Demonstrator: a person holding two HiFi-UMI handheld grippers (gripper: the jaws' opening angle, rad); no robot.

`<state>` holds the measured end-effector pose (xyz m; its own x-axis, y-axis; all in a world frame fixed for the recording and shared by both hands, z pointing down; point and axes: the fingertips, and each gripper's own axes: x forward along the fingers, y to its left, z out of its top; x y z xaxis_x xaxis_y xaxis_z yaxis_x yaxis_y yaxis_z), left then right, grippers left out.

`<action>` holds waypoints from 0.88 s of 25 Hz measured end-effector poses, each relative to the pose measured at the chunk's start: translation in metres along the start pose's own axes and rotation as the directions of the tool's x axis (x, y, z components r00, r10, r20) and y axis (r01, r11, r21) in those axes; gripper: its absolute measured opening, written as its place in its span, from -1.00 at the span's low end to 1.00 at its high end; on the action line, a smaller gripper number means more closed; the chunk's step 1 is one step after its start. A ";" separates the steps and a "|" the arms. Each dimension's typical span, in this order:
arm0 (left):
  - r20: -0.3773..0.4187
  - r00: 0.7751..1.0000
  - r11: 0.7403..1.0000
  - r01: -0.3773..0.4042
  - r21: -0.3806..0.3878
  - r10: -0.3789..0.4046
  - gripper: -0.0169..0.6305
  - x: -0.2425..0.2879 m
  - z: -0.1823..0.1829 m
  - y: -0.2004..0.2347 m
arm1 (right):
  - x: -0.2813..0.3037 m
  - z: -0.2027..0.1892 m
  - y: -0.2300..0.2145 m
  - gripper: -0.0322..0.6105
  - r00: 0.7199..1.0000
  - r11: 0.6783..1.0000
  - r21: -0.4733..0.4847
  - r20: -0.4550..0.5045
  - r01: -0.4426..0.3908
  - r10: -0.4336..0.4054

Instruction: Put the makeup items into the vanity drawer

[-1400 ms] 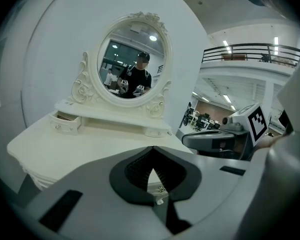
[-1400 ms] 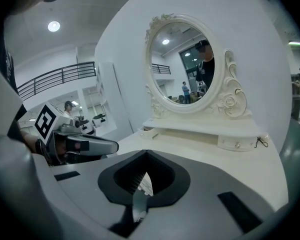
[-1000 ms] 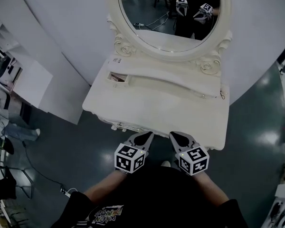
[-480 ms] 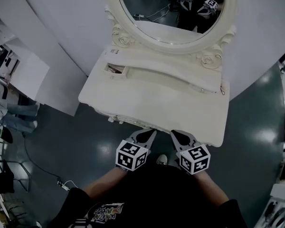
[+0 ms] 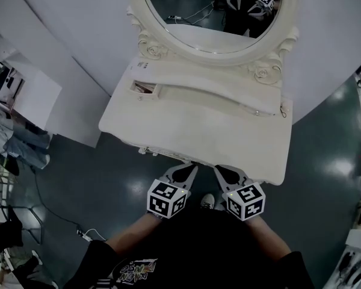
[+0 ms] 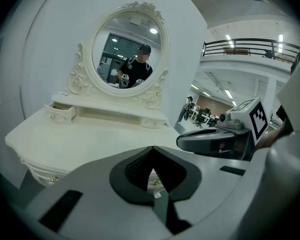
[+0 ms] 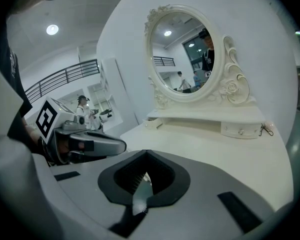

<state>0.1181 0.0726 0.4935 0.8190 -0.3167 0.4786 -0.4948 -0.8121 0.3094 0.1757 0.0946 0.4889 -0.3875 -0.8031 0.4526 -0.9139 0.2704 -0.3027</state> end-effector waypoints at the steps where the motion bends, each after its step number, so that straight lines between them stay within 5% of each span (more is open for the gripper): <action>1: -0.003 1.000 1.000 0.000 -0.001 0.000 -0.95 0.001 -0.001 0.001 | 0.001 -0.001 0.000 -0.81 1.000 1.000 0.001 -0.003 -0.002 0.002; 22: -0.028 1.000 1.000 0.002 0.001 -0.002 -0.95 0.007 -0.004 0.003 | 0.009 -0.006 -0.004 -0.81 1.000 1.000 0.019 -0.011 -0.009 0.009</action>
<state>0.1209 0.0697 0.5014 0.8116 -0.3007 0.5009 -0.4924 -0.8134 0.3096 0.1754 0.0898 0.4991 -0.3971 -0.7945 0.4594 -0.9080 0.2673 -0.3227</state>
